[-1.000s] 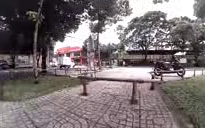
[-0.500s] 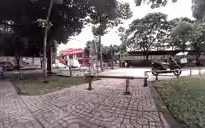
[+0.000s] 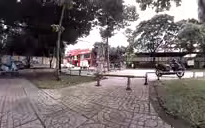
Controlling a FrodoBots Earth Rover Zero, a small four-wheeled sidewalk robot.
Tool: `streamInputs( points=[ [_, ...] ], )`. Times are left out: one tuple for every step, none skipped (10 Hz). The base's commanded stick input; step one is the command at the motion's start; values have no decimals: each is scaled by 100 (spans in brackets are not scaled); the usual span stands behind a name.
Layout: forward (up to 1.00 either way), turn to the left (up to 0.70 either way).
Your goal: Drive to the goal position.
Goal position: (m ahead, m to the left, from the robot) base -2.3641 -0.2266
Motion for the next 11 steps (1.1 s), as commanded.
streamInputs(
  points=[
    [-94, 0],
    [0, 0],
    [0, 0],
    [0, 0],
    [0, 0],
    [0, 0],
    [0, 23],
    [0, 45],
    [0, 45],
    [76, 31],
    [100, 27]
  ],
)
